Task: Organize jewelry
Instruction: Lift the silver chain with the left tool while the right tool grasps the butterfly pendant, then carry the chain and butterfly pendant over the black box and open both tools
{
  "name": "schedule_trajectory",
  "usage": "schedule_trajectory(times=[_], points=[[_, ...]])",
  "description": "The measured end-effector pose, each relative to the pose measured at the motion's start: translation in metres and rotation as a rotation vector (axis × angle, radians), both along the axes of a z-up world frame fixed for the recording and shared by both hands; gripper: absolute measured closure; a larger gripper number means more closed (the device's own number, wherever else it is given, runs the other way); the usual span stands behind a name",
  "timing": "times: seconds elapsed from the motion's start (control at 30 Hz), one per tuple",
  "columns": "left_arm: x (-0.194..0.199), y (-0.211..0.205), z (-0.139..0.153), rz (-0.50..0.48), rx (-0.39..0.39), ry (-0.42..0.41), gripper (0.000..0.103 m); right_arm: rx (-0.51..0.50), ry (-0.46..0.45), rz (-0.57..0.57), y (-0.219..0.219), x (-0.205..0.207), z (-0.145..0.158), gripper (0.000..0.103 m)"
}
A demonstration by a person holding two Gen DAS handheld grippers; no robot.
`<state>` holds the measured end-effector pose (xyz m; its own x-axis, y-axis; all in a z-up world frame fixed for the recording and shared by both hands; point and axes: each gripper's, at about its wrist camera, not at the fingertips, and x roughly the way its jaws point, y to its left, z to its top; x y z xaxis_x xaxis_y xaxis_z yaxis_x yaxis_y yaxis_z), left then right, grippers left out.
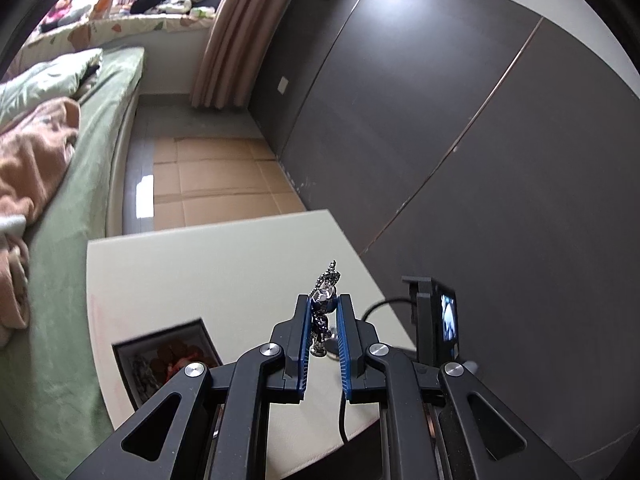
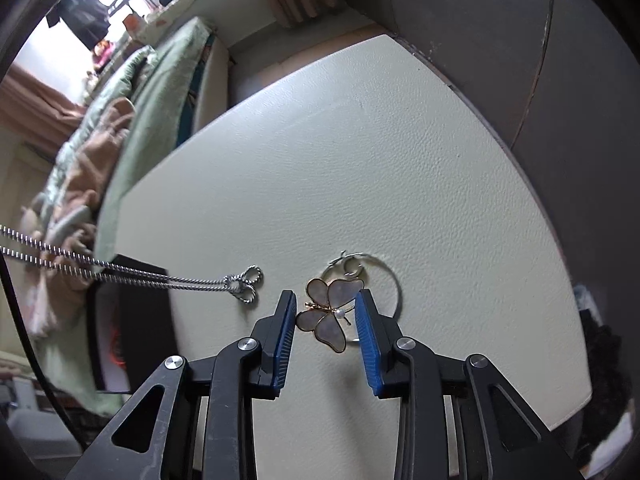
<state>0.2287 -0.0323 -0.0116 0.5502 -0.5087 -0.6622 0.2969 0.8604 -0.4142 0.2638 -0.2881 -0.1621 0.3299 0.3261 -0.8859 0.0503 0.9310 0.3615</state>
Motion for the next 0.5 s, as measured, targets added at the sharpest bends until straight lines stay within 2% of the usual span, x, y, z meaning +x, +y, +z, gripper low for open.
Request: schedule_trajectory(times=[0.3,0.5], points=[[-0.010,-0.006,0.049,0.002,0.022,-0.095,0.090,0.101,-0.057,-0.006,0.004,-0.007,0.023,0.071],[-0.018,0.004,0.083,0.048,0.054,-0.159,0.090,0.146,-0.106,0.025,0.020,-0.009,0.048,0.071]])
